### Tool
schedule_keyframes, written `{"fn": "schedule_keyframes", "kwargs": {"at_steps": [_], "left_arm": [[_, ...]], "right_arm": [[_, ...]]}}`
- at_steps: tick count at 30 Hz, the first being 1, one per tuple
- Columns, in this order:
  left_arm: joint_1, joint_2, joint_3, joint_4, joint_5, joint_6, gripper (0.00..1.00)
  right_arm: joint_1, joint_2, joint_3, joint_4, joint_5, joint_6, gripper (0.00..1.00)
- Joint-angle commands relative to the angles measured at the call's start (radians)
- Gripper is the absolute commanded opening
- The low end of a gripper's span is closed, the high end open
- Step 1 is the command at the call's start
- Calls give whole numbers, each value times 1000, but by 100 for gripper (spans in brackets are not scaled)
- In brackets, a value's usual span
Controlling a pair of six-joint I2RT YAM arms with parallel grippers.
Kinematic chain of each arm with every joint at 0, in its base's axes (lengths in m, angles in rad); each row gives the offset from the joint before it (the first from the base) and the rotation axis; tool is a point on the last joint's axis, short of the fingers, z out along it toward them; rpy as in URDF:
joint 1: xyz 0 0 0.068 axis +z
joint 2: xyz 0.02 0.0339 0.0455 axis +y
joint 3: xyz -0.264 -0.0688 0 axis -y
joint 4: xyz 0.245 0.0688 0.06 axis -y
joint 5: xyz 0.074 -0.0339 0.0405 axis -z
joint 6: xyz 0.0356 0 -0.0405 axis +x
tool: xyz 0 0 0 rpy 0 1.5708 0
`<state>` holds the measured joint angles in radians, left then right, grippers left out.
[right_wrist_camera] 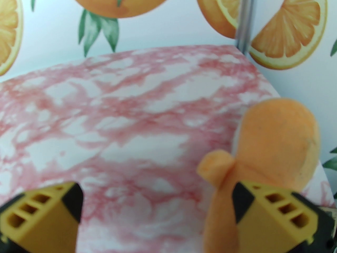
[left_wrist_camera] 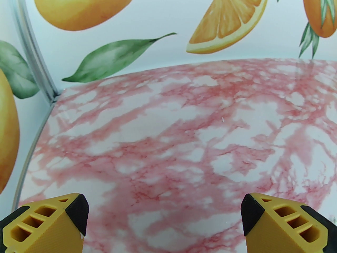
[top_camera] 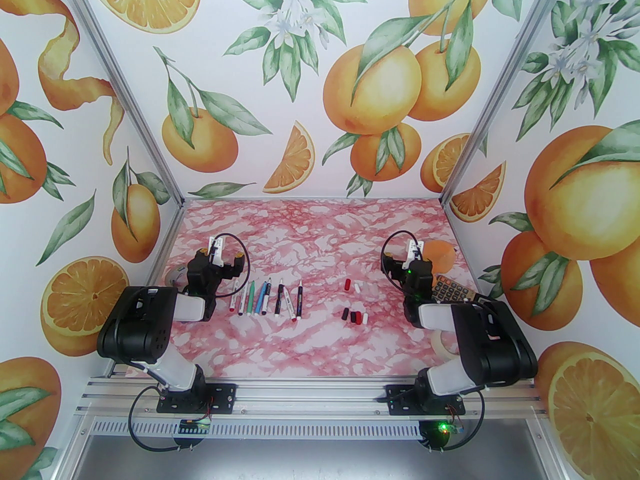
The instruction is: Open the pen caps
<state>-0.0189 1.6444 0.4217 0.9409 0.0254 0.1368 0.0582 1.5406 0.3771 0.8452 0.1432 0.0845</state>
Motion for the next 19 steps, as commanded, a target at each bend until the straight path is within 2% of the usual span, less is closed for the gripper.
{"fn": "schedule_keyframes", "kwargs": {"at_steps": [1, 4, 10, 19], "left_arm": [[4, -3, 12, -3, 12, -6, 100], [3, -3, 12, -4, 11, -6, 100], [4, -3, 12, -4, 12, -6, 100], [4, -3, 14, -5, 14, -6, 100]], "right_arm": [[3, 13, -10, 107, -42, -6, 100], [3, 12, -9, 103, -44, -8, 100], [3, 13, -15, 116, -141, -41, 100], [2, 13, -6, 97, -94, -25, 100]]}}
